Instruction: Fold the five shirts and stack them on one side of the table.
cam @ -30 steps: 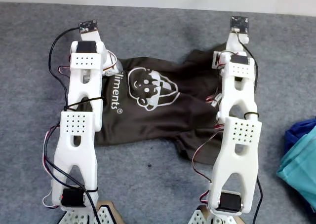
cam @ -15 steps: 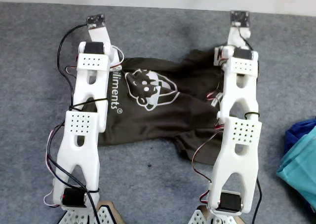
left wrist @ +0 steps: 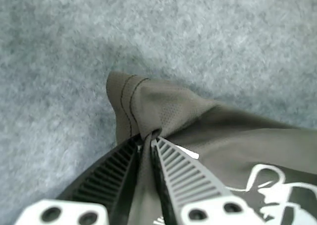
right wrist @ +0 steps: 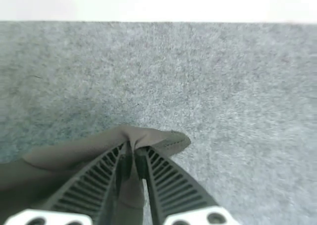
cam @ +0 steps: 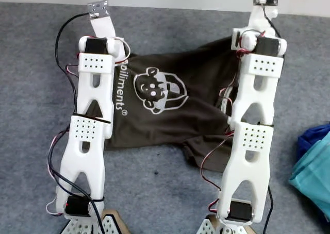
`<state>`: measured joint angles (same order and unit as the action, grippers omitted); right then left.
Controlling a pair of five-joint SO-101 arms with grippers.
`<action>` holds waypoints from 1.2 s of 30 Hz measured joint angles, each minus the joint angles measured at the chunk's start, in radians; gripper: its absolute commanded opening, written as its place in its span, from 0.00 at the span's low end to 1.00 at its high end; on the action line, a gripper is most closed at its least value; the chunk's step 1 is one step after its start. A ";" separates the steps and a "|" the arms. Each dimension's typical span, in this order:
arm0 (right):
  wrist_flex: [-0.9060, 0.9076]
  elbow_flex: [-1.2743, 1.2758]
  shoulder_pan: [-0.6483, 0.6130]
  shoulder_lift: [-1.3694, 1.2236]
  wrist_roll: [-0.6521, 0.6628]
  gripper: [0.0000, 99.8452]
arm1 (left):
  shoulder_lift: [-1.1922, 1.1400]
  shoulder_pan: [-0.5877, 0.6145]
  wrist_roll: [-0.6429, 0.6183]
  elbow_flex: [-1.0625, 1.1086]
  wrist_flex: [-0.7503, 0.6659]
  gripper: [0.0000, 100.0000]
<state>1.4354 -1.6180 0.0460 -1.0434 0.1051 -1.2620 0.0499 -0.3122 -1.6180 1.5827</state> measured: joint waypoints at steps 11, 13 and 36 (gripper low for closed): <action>0.054 -0.023 0.012 0.000 0.003 0.01 | 0.000 0.025 0.015 0.000 0.129 0.28; 0.040 -0.023 0.021 0.000 0.005 0.01 | 0.000 0.048 0.009 0.000 0.129 0.28; -0.011 -0.025 0.080 -0.066 0.052 0.01 | -0.140 0.069 0.000 -0.011 0.069 0.19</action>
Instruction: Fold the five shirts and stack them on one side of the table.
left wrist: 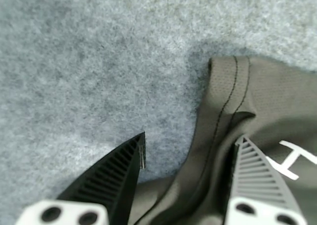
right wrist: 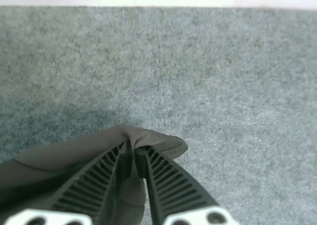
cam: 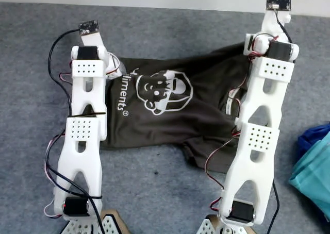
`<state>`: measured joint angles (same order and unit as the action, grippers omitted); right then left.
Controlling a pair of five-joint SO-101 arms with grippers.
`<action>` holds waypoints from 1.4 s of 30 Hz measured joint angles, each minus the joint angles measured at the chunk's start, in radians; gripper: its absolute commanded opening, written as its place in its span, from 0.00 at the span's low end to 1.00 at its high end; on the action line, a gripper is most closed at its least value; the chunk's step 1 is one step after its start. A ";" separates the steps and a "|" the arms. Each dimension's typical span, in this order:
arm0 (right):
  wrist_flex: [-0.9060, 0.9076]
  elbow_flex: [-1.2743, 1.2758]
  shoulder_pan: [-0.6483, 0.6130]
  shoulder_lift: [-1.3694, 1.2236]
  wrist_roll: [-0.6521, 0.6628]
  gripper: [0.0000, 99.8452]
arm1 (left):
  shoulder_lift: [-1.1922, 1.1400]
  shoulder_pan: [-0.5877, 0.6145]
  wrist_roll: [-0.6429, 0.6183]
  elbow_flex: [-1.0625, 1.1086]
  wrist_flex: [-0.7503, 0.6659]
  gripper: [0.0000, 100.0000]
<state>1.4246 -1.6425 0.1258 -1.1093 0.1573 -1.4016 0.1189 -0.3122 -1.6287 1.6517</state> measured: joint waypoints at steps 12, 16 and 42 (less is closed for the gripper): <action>-0.006 0.000 -0.002 -0.018 0.000 0.01 | 0.028 -0.044 0.003 0.000 -0.044 0.01; -0.008 0.000 -0.009 -0.018 0.000 0.01 | 0.028 -0.048 0.003 0.000 -0.097 0.01; 0.002 0.000 -0.032 -0.018 0.000 0.07 | 0.051 -0.046 0.002 0.002 -0.316 0.24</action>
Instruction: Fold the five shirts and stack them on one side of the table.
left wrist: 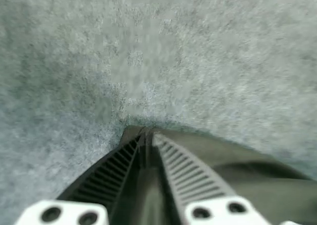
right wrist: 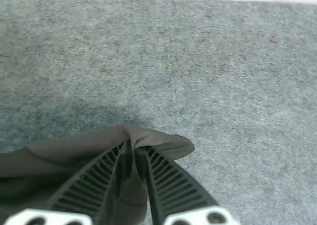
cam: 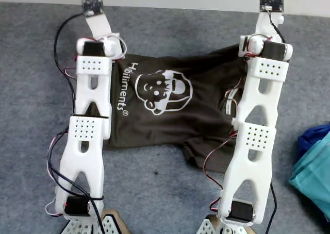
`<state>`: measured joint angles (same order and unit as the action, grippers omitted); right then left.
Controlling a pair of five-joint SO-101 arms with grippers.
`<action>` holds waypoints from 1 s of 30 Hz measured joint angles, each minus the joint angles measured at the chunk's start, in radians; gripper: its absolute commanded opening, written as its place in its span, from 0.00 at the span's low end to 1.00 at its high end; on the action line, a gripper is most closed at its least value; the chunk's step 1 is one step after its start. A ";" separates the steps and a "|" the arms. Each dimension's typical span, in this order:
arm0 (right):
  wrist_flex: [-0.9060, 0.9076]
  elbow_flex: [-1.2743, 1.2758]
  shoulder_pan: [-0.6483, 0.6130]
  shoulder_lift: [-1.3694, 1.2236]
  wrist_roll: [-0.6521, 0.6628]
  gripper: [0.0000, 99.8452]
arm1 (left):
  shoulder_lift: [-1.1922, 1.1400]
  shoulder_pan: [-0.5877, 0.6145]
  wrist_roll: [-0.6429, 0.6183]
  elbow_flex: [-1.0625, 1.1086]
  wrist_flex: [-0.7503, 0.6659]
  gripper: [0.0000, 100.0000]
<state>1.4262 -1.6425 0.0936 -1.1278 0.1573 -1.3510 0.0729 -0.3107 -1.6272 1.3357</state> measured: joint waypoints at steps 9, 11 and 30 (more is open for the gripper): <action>0.083 0.000 -0.046 0.000 0.000 0.09 | -0.011 0.000 0.002 0.000 0.087 0.24; 0.087 0.000 -0.049 0.000 0.000 0.09 | -0.014 0.000 0.002 0.002 0.089 0.24; 0.081 -0.003 -0.043 -0.118 0.000 0.09 | -0.094 -0.068 0.032 0.014 0.072 0.01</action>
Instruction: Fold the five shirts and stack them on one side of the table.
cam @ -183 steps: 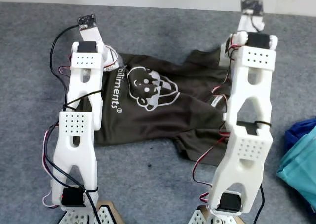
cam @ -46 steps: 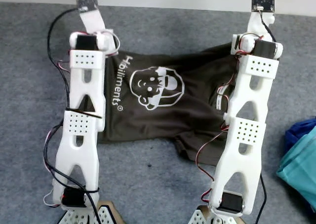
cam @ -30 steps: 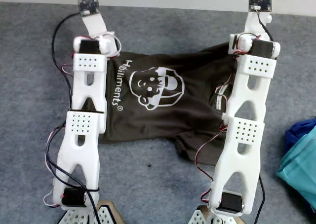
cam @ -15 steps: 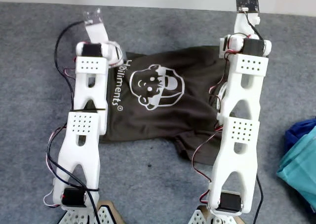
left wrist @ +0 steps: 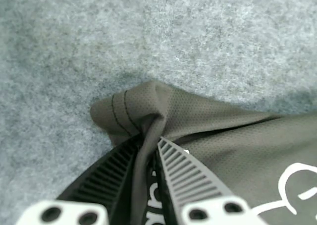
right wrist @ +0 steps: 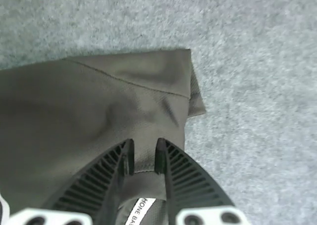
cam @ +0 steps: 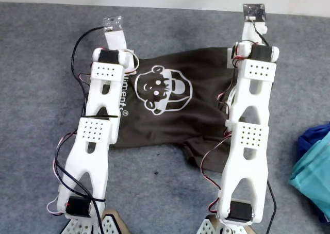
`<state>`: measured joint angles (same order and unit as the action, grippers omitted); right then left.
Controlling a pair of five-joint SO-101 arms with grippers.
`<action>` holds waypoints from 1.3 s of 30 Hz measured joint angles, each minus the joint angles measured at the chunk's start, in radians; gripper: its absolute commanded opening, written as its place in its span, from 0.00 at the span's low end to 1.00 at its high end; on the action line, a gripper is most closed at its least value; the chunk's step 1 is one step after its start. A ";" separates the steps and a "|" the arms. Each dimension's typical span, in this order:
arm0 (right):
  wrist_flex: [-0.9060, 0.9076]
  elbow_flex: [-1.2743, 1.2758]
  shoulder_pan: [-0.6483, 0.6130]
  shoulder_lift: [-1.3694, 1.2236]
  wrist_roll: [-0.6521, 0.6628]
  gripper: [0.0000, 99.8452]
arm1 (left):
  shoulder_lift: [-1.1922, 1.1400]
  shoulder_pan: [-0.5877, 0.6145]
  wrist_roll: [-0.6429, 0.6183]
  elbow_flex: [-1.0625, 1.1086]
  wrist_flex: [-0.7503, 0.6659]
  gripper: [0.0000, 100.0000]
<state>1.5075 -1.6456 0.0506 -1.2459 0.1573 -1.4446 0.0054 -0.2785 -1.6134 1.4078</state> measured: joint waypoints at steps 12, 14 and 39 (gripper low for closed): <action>-0.184 0.000 0.009 -0.104 0.000 0.09 | -0.002 -0.002 -0.003 0.000 -0.023 0.01; -0.198 0.000 0.012 -0.132 0.000 0.09 | -0.002 -0.002 -0.003 0.000 -0.023 0.01; -0.192 0.000 0.017 -0.118 0.000 0.01 | 0.066 0.000 -0.003 -0.014 -0.023 0.01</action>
<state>1.3157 -1.6456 0.0675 -1.3640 0.1573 -1.3786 0.0054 -0.2816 -1.6272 1.3848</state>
